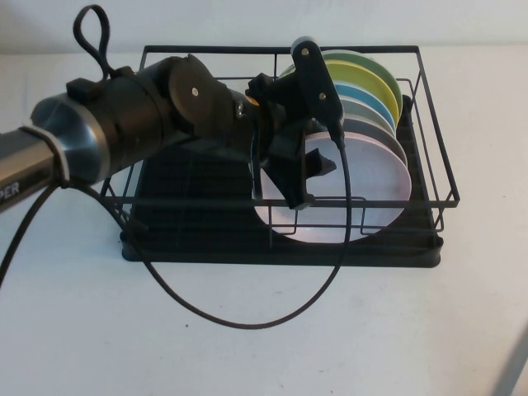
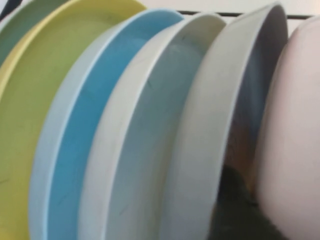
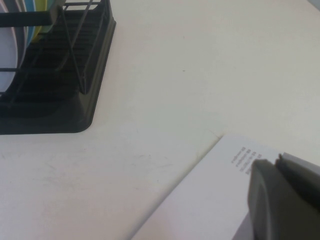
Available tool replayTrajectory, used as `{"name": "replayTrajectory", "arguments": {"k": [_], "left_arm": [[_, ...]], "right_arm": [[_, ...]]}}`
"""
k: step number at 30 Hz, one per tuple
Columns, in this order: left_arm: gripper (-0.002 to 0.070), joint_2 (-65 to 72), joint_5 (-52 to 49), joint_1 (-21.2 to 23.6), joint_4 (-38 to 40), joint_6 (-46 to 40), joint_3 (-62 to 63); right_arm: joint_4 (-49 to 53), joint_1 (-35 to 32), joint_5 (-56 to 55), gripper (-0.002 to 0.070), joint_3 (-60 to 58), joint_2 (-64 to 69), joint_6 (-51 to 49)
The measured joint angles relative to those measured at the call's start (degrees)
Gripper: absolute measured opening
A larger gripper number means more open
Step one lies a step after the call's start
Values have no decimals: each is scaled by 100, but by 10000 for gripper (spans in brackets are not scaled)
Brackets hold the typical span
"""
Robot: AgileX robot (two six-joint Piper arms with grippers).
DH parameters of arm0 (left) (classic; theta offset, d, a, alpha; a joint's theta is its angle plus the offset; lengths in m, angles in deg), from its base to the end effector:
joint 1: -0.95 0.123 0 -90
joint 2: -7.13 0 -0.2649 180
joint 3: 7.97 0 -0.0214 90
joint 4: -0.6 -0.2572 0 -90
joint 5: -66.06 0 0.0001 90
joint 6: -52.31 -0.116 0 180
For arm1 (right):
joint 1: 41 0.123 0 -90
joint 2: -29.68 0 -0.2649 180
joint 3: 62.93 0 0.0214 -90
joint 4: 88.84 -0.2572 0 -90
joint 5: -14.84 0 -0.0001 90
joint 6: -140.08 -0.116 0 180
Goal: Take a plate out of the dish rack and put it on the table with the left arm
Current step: Grasp the plate from the shelf, then place the plate from the table
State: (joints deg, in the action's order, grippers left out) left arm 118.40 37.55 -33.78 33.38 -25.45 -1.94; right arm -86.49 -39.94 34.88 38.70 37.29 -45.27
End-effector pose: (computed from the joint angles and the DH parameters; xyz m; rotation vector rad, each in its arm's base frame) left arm 0.3412 -0.2730 0.2511 1.5862 1.5853 -0.1687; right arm 0.1040 0.0003 0.1654 0.0434 1.8498 0.0381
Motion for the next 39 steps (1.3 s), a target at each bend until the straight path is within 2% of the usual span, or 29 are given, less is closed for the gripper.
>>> {"name": "replayTrajectory", "arguments": {"k": [2, 5, 6, 14, 21, 23, 26, 31, 33, 36, 39], "left_arm": [[258, 54, 48, 0, 12, 0, 0], [102, 63, 102, 0, 12, -14, 0], [84, 63, 68, 0, 12, -40, 0], [85, -278, -139, -27, -107, -127, 209], [83, -1311, -174, -40, -158, 137, 461], [83, -1651, -265, -40, -225, 545, 464], [83, -2165, -680, -40, -518, 1642, 499], [83, -2694, -2073, 10, -1327, 4103, 513], [83, -2715, -2703, 123, -1382, 4733, 494], [83, -2727, -3159, 430, -882, 5068, 67], [83, -2805, -3208, 740, 129, 4823, -788]], "right_arm": [[0, 0, 0, -20, 0, 0, 0], [0, 0, 0, -20, 0, 0, 0], [0, 0, 0, -20, 0, 0, 0], [0, 0, 0, -20, 0, 0, 0], [0, 0, 0, -20, 0, 0, 0], [0, 0, 0, -20, 0, 0, 0], [0, 0, 0, -20, 0, 0, 0], [0, 0, 0, -20, 0, 0, 0], [0, 0, 0, -20, 0, 0, 0], [0, 0, 0, -20, 0, 0, 0], [0, 0, 0, -20, 0, 0, 0]]}}
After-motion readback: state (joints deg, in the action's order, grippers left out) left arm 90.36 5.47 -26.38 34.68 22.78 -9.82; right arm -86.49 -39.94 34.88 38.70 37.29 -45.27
